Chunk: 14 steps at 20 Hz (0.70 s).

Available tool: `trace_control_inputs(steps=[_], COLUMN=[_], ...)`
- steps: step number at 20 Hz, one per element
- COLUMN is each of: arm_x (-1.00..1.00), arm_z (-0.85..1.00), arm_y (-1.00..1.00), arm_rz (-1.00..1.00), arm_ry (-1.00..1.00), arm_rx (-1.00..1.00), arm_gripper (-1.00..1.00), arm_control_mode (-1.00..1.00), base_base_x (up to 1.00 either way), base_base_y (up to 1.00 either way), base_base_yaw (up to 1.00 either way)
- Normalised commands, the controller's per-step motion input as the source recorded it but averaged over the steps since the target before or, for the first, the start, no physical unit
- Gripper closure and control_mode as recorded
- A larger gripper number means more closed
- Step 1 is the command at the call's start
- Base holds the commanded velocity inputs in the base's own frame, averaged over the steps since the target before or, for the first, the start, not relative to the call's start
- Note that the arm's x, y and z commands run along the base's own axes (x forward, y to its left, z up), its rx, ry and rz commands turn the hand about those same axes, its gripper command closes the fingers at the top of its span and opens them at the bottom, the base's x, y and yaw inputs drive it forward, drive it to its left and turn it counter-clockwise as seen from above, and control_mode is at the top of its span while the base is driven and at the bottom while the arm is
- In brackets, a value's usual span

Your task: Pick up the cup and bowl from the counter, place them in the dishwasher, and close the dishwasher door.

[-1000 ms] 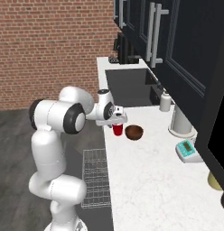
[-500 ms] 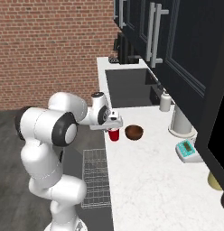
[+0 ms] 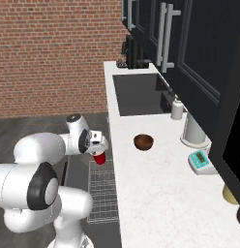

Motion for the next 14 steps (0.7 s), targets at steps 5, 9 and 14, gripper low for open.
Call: trace_control_inputs(steps=[5,9,14], arm_x=[-0.3,0.14,0.45], arm_z=[-0.07,-0.39,-0.69], arm_y=[0.99,0.72,0.39], arm_rz=[0.01,0.0,0.0], arm_ry=[0.0,0.04,0.0], arm_rx=[-0.04,-0.03,-0.07], arm_gripper=[1.0,1.0,1.0], arm_control_mode=[-1.0,-1.0,-1.0], base_base_x=[0.0,0.0,0.0], base_base_y=[0.0,0.0,0.0], base_base_yaw=[0.0,0.0,0.0])
